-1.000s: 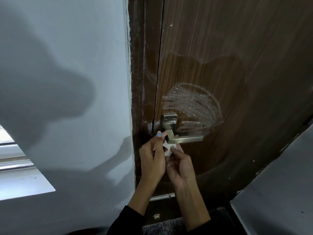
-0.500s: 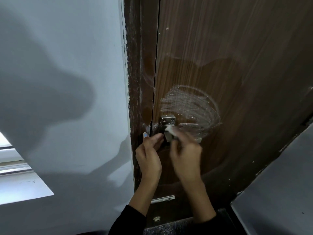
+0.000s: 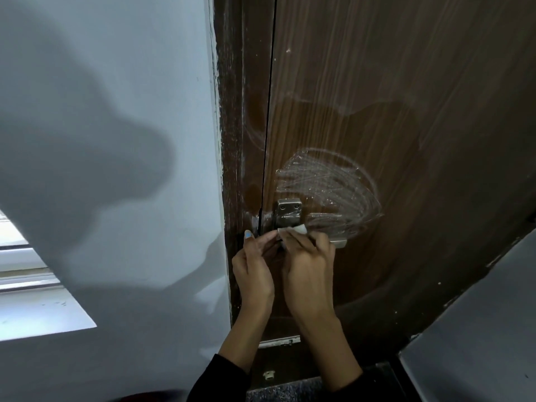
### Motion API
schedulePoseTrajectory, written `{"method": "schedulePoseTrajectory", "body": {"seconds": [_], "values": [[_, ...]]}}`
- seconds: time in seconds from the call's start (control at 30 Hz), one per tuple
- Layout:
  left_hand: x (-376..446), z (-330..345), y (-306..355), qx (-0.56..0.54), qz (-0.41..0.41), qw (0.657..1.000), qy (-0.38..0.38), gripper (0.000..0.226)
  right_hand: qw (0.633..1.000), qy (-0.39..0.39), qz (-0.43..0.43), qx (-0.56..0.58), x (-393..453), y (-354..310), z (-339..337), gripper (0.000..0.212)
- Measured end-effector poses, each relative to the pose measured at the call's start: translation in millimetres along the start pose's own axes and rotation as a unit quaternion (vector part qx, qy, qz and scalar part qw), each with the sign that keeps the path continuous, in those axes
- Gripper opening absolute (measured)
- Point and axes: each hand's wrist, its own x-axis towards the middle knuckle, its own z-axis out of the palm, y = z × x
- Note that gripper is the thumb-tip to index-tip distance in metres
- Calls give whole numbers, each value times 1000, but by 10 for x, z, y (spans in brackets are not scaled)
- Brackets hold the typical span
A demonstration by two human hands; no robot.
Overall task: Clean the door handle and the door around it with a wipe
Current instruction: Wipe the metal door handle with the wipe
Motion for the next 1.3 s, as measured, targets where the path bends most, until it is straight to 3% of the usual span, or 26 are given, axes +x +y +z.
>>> {"method": "schedulePoseTrajectory", "body": {"seconds": [0.13,0.2,0.3,0.47,0.63,0.77,0.97,1.07,1.2,1.3], "values": [[7,20,59,1,-3,1000,10,48,998,-21,-9,62,-14,114,-181,31],[-1,37,102,-7,-14,1000,16,47,991,47,36,121,100,138,-236,28],[-67,39,152,0,-4,1000,27,46,975,138,7,172,331,68,-149,24],[-156,-51,179,17,13,999,50,47,981,68,-43,174,369,186,62,21],[-216,-79,220,21,29,996,82,43,968,127,-3,216,367,215,78,22],[-286,-80,241,27,49,995,86,42,981,50,-103,158,322,136,152,30],[-379,-145,236,56,69,990,108,45,974,136,-36,180,382,287,30,30],[-400,-143,237,70,72,989,113,45,979,111,-97,141,317,279,64,31],[-370,-90,283,72,81,989,104,43,975,132,-54,170,317,313,3,32],[-324,-43,326,72,92,989,93,43,983,96,-100,124,468,157,-40,31]]}}
